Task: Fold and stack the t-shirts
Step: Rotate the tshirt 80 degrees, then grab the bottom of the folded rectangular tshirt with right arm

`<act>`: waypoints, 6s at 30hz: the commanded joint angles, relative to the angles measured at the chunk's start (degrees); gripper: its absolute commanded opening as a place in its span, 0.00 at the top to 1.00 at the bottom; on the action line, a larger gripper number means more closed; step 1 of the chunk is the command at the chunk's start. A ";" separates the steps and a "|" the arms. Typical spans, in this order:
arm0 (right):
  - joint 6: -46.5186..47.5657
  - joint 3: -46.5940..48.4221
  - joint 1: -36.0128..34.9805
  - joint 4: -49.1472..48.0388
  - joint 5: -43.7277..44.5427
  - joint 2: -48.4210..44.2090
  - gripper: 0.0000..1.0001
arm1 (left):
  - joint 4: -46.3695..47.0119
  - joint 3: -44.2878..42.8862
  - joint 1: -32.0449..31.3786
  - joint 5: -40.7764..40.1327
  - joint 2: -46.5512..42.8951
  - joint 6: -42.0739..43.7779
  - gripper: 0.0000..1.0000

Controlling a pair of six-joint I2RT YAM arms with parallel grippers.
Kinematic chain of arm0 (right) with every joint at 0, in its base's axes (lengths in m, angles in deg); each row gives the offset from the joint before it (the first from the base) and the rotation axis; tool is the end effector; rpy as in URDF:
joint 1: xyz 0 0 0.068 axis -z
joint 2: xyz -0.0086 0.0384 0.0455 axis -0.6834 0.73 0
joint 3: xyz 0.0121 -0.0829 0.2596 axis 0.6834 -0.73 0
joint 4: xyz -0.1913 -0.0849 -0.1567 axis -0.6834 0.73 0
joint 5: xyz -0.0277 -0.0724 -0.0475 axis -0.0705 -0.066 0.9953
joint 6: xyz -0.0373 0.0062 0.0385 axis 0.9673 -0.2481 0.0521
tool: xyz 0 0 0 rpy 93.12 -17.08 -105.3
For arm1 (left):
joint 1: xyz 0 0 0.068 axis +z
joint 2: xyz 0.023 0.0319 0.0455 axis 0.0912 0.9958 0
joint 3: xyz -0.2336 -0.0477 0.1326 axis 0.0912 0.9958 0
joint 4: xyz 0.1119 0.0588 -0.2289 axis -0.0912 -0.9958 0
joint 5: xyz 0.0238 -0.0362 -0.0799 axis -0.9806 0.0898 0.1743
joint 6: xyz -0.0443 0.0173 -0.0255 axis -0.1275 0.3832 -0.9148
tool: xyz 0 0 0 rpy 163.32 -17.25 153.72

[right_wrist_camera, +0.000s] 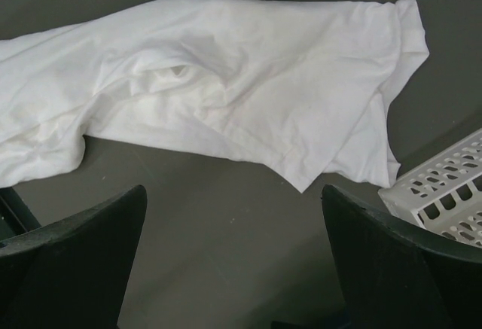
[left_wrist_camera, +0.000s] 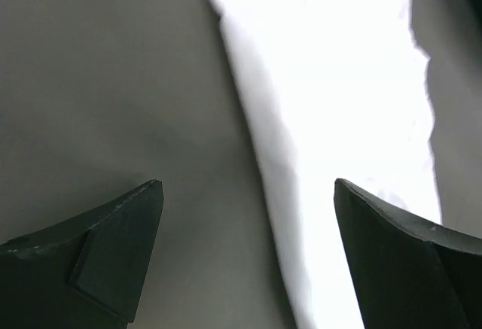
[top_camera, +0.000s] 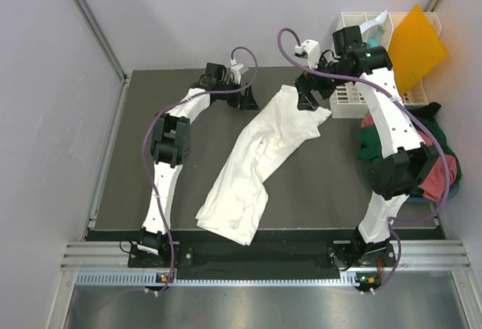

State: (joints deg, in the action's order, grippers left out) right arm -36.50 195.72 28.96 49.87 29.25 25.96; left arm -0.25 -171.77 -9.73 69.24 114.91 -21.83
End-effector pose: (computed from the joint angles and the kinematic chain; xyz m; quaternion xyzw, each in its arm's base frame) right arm 0.3586 0.1077 0.4011 -0.4282 0.8221 0.1837 0.3270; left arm 0.5315 -0.1693 0.1610 0.2663 0.8131 -0.4146 0.3099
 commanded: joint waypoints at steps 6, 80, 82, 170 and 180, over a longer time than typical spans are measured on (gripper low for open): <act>2.64 0.67 0.79 1.79 3.51 -4.09 0.00 | 13.90 -9.96 -3.84 8.19 10.24 -13.53 0.01; 5.89 -2.84 -6.32 2.92 2.54 0.83 0.38 | 5.66 0.14 8.44 -36.72 -4.59 -14.52 0.01; 8.07 -3.63 -7.46 3.19 2.98 1.36 0.38 | 4.35 3.21 10.47 -35.84 -9.06 -13.20 0.01; 5.29 -40.99 -58.27 -38.02 19.94 5.58 0.30 | -20.63 8.15 42.21 -35.22 -47.67 15.89 0.01; -2.36 -43.63 -58.36 -46.20 24.77 6.45 0.32 | -20.01 8.15 42.21 -35.75 -48.20 17.13 0.01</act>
State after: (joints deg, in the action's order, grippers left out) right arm -34.42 152.26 -28.46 9.02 50.17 32.60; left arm -21.03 -162.24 32.09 33.61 68.11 -5.20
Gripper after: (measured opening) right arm 0.689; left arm 0.991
